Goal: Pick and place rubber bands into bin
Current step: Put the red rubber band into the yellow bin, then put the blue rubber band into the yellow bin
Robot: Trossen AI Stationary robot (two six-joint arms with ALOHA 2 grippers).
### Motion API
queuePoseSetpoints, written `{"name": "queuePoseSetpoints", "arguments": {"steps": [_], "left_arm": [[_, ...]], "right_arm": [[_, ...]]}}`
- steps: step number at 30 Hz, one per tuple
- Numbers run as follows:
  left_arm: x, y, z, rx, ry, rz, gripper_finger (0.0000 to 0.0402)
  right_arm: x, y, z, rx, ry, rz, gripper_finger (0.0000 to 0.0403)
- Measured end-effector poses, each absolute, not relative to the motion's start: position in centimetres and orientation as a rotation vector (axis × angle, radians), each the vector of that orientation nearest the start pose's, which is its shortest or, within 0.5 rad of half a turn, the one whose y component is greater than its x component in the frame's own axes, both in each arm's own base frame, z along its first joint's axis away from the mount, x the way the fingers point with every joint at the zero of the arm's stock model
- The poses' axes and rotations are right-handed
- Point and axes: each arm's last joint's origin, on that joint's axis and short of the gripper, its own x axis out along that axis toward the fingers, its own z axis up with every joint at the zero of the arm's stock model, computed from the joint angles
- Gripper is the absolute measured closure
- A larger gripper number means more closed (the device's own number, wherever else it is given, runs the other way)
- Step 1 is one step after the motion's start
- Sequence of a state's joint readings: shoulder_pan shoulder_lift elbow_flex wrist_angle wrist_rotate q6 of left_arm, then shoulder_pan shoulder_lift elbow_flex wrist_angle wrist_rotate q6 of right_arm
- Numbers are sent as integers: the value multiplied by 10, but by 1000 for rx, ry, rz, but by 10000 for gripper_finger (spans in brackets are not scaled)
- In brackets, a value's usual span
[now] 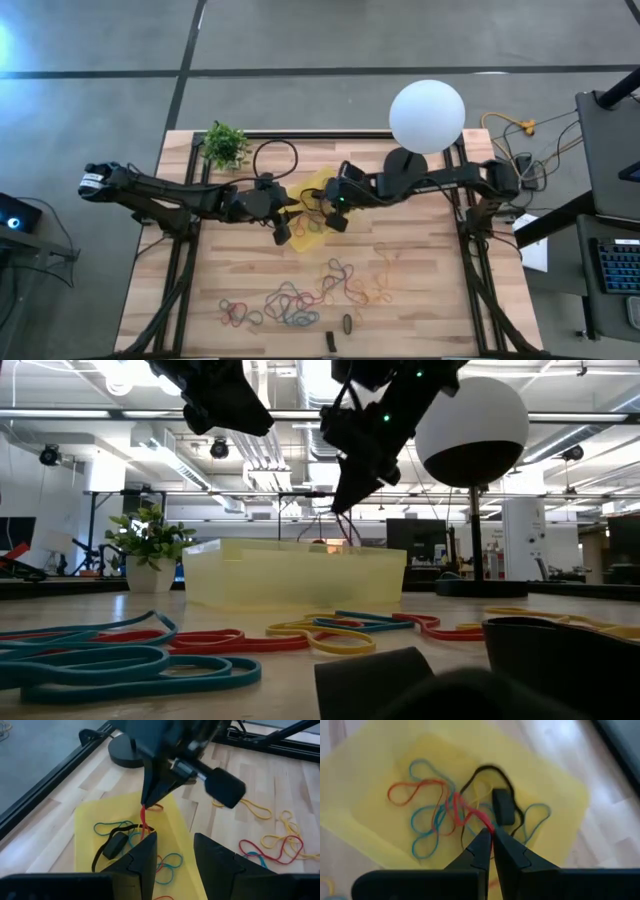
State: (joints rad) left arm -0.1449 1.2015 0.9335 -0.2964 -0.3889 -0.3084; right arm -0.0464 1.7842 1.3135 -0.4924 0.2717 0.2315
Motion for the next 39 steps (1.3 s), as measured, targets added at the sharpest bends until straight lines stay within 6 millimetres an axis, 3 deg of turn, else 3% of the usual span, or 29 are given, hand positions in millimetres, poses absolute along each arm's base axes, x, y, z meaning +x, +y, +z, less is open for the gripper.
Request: {"name": "queuePoseSetpoints", "arguments": {"steps": [14, 19, 22, 27, 33, 39], "left_arm": [[255, -27, 291, -148, 515, 311, 288], [251, -32, 283, -181, 644, 130, 288], [243, -38, 274, -216, 777, 23, 288], [230, -53, 264, -244, 927, -11, 288], [231, -78, 261, -204, 879, -121, 288], [239, -104, 233, -96, 837, -275, 288]], "right_arm": [[375, -38, 240, 116, 911, -386, 297], [366, -30, 252, 111, 938, -266, 274], [356, -21, 262, 90, 956, -219, 268], [336, 0, 286, 44, 923, -123, 266], [303, 27, 312, 23, 840, -21, 269], [264, 47, 328, 58, 768, 40, 281]]}}
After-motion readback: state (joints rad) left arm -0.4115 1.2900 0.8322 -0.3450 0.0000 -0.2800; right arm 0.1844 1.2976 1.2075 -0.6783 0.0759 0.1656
